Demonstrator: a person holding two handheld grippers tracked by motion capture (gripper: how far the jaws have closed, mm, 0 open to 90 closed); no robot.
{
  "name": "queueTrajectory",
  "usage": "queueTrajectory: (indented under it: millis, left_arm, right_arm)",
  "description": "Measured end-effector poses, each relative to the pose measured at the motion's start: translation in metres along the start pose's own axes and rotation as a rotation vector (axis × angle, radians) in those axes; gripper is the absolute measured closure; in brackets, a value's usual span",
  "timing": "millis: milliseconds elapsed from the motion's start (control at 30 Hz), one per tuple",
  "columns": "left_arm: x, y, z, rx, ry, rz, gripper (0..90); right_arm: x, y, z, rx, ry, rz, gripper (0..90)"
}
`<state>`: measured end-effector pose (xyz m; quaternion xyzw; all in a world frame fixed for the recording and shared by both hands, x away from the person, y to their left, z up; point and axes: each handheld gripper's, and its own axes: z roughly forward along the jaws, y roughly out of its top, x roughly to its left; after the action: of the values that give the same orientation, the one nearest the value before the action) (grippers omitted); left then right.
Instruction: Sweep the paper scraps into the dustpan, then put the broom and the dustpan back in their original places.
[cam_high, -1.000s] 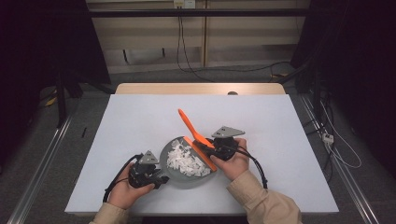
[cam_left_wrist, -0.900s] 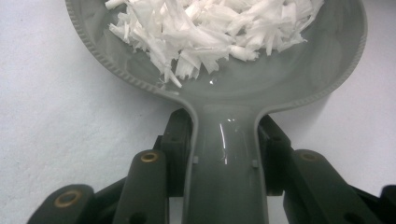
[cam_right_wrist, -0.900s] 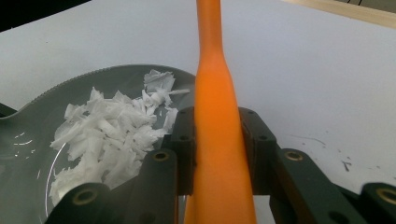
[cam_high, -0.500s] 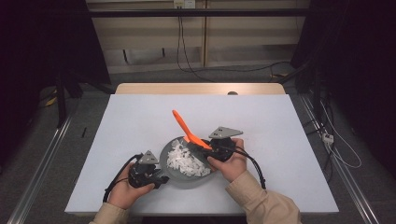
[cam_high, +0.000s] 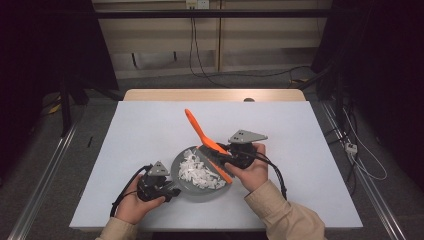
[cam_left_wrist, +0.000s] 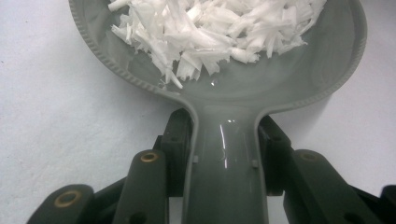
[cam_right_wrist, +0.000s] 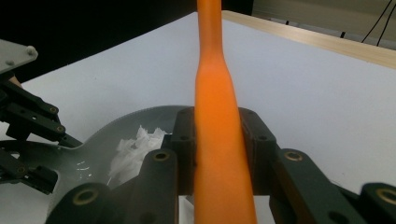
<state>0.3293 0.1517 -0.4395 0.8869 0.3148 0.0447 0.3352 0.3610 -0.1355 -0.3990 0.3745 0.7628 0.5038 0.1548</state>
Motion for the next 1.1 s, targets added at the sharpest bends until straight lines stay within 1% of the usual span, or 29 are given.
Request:
queueTrajectory:
  millis: [133, 333, 467, 567, 600, 667, 700, 767, 800, 867, 900, 933, 1033, 1100]
  left_arm:
    - [0.001, -0.001, 0.000, -0.008, 0.008, -0.014, 62.9]
    - [0.004, -0.003, -0.003, -0.019, 0.029, -0.030, 63.0]
    - [0.006, -0.004, -0.006, -0.038, 0.038, -0.043, 63.1]
    - [0.006, -0.004, -0.007, -0.051, 0.053, -0.050, 63.1]
    - [0.007, -0.004, -0.008, -0.057, 0.046, -0.051, 63.1]
    - [0.007, -0.004, -0.008, -0.064, 0.053, -0.054, 63.1]
    - [0.007, -0.004, -0.008, -0.066, 0.053, -0.059, 63.1]
    - [0.008, -0.005, -0.009, -0.065, 0.060, -0.057, 63.1]
    - [0.008, -0.005, -0.009, -0.066, 0.060, -0.063, 63.1]
    - [0.008, -0.006, -0.010, -0.071, 0.061, -0.066, 63.1]
    - [0.009, -0.006, -0.011, -0.072, 0.068, -0.060, 63.1]
    - [0.009, -0.006, -0.012, -0.075, 0.065, -0.069, 63.1]
    - [0.010, -0.007, -0.014, -0.078, 0.068, -0.071, 63.1]
    - [0.011, -0.008, -0.015, -0.079, 0.068, -0.076, 63.1]
  right_arm:
    - [-0.005, -0.001, -0.004, -0.005, -0.015, 0.008, 70.9]
    - [-0.016, -0.008, -0.011, 0.000, -0.027, 0.028, 70.9]
    - [-0.024, -0.014, -0.016, -0.001, -0.046, 0.041, 70.9]
    - [-0.029, -0.017, -0.020, -0.006, -0.060, 0.045, 71.0]
    - [-0.031, -0.018, -0.022, -0.008, -0.064, 0.048, 71.0]
    - [-0.035, -0.020, -0.024, -0.011, -0.071, 0.058, 70.9]
    - [-0.036, -0.020, -0.025, -0.010, -0.073, 0.066, 70.9]
    - [-0.038, -0.022, -0.026, -0.006, -0.078, 0.061, 71.0]
    - [-0.038, -0.023, -0.026, -0.005, -0.080, 0.060, 71.0]
    - [-0.040, -0.025, -0.026, 0.003, -0.081, 0.066, 71.0]
    - [-0.040, -0.025, -0.026, -0.002, -0.083, 0.065, 71.0]
    - [-0.041, -0.025, -0.027, -0.007, -0.080, 0.071, 71.0]
    - [-0.043, -0.025, -0.030, -0.013, -0.079, 0.071, 70.9]
    - [-0.044, -0.025, -0.031, -0.016, -0.082, 0.080, 71.0]
